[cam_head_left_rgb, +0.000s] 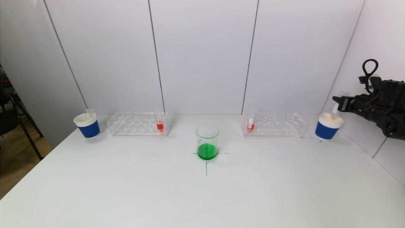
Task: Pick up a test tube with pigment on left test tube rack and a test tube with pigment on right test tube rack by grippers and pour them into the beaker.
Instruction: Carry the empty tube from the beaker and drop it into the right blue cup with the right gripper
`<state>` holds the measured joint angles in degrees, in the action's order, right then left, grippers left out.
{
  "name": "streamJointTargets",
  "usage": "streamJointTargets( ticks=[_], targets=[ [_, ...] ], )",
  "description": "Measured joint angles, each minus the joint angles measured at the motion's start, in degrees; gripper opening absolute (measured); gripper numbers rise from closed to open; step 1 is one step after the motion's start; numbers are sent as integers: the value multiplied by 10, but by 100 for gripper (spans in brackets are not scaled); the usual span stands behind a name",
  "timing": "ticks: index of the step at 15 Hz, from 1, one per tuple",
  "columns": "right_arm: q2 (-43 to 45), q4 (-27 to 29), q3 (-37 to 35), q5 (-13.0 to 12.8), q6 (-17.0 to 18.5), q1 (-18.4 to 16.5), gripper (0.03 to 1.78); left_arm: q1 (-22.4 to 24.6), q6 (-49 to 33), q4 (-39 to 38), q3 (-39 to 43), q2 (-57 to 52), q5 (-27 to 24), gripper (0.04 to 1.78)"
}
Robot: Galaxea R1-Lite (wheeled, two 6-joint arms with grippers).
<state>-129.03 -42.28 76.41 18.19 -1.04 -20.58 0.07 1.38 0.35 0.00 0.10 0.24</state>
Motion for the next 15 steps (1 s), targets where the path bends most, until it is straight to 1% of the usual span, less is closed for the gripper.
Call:
streamJointTargets(
  ticks=[3,9,15],
  targets=[
    [-5,-12,-19,10,-13,-3,50,0,0,0,0,0,0,176],
    [-20,-53,-54,10,-16,-4,50,0,0,0,0,0,0,176],
    [-24,-56,-61,10,-17,-4,50,0,0,0,0,0,0,176]
  ],
)
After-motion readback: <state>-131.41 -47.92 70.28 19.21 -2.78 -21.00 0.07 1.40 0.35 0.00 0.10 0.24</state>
